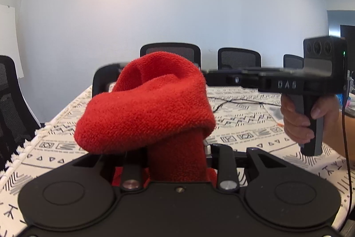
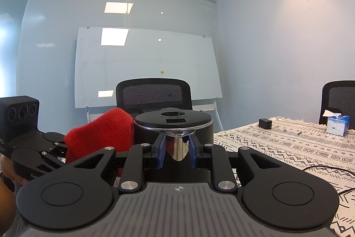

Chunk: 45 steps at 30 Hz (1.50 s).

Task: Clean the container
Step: 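Wipe the kettle's outer wall with the red cloth in the left gripper, then keep rubbing the red cloth along the kettle wall with the left gripper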

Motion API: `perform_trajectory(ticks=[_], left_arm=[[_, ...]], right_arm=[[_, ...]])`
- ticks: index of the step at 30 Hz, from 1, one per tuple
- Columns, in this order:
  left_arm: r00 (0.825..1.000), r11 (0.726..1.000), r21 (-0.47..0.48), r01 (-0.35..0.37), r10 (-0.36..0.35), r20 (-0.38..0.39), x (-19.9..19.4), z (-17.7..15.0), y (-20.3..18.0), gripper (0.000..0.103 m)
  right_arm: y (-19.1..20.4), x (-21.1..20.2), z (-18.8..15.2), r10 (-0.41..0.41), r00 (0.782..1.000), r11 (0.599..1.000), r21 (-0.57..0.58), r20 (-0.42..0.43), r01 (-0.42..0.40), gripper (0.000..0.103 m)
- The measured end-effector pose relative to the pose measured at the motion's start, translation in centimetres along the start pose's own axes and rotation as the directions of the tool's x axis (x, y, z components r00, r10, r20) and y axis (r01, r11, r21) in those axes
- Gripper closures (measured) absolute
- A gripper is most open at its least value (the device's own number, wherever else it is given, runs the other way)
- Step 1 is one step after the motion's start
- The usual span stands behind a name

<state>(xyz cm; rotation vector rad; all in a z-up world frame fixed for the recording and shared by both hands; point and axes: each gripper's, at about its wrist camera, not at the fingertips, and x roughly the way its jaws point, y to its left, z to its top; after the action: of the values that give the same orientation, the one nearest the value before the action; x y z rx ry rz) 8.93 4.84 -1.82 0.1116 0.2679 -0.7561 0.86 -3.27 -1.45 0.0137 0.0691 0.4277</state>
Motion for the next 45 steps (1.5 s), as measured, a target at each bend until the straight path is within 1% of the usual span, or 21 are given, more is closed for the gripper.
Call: perform_trajectory(ticks=[3, 9, 11, 15, 18, 23, 24, 26, 31, 33, 36, 39, 43, 45], left_arm=[[1.0, 1.0, 0.0, -0.002, 0.002, -0.002, 0.2, -0.1, -0.2, 0.069], [0.998, 1.0, -0.013, 0.019, -0.02, -0.064, 1.3, -2.0, -0.8, 0.069], [0.998, 1.0, -0.008, 0.015, -0.015, -0.061, 1.2, -1.7, -0.8, 0.069], [1.0, 1.0, -0.001, 0.008, -0.008, -0.025, 0.9, -0.3, -0.7, 0.069], [1.0, 1.0, -0.012, 0.012, -0.012, -0.017, 0.9, 0.0, -0.6, 0.069], [0.996, 0.999, 0.002, 0.038, -0.038, -0.08, 2.1, -1.3, -1.2, 0.069], [0.996, 0.999, 0.004, 0.038, -0.037, -0.082, 2.1, -1.3, -1.2, 0.069], [0.997, 0.999, -0.002, 0.036, -0.036, -0.073, 1.9, -0.8, -1.0, 0.069], [1.0, 1.0, -0.014, 0.015, -0.015, -0.018, 0.8, 0.6, -0.1, 0.069], [0.999, 1.0, -0.019, 0.022, -0.022, -0.031, 1.1, 0.5, 0.0, 0.069], [0.997, 0.999, -0.012, 0.031, -0.032, -0.075, 2.1, -0.5, -0.6, 0.069], [0.996, 1.0, -0.005, 0.031, -0.031, -0.085, 2.4, -0.7, -1.1, 0.069], [0.999, 1.0, -0.014, 0.021, -0.021, -0.045, 1.8, 0.7, -0.5, 0.069], [1.0, 1.0, -0.016, 0.017, -0.017, -0.023, 1.2, 0.9, -0.2, 0.069]], right_arm=[[0.1, 0.0, 0.0, -0.003, 1.0, 1.0, 0.0, 0.001, 0.003, 0.081], [0.2, 0.2, 0.0, -0.004, 1.0, 1.0, 0.005, 0.005, 0.004, 0.081], [0.2, 0.1, 0.0, -0.005, 1.0, 1.0, 0.007, 0.006, 0.005, 0.081], [0.3, 0.2, 0.0, -0.01, 1.0, 1.0, 0.008, 0.007, 0.01, 0.081], [0.4, 0.3, 0.0, -0.011, 1.0, 1.0, 0.008, 0.006, 0.011, 0.081], [0.4, 0.2, 0.0, -0.01, 1.0, 1.0, 0.009, 0.007, 0.01, 0.081], [0.3, 0.2, -0.1, -0.01, 1.0, 1.0, 0.01, 0.007, 0.01, 0.081], [0.3, 0.1, -0.1, -0.009, 1.0, 1.0, 0.012, 0.008, 0.009, 0.081], [0.3, 0.1, -0.2, -0.009, 1.0, 1.0, 0.012, 0.008, 0.009, 0.081], [0.3, 0.1, -0.2, -0.01, 1.0, 1.0, 0.011, 0.008, 0.01, 0.081], [0.2, 0.0, -0.2, -0.01, 1.0, 1.0, 0.01, 0.008, 0.01, 0.081], [0.2, 0.0, -0.2, -0.009, 1.0, 1.0, 0.012, 0.008, 0.009, 0.081], [0.2, 0.0, -0.2, -0.01, 1.0, 1.0, 0.013, 0.009, 0.009, 0.081], [0.2, 0.0, -0.2, -0.01, 1.0, 1.0, 0.012, 0.009, 0.01, 0.081]])
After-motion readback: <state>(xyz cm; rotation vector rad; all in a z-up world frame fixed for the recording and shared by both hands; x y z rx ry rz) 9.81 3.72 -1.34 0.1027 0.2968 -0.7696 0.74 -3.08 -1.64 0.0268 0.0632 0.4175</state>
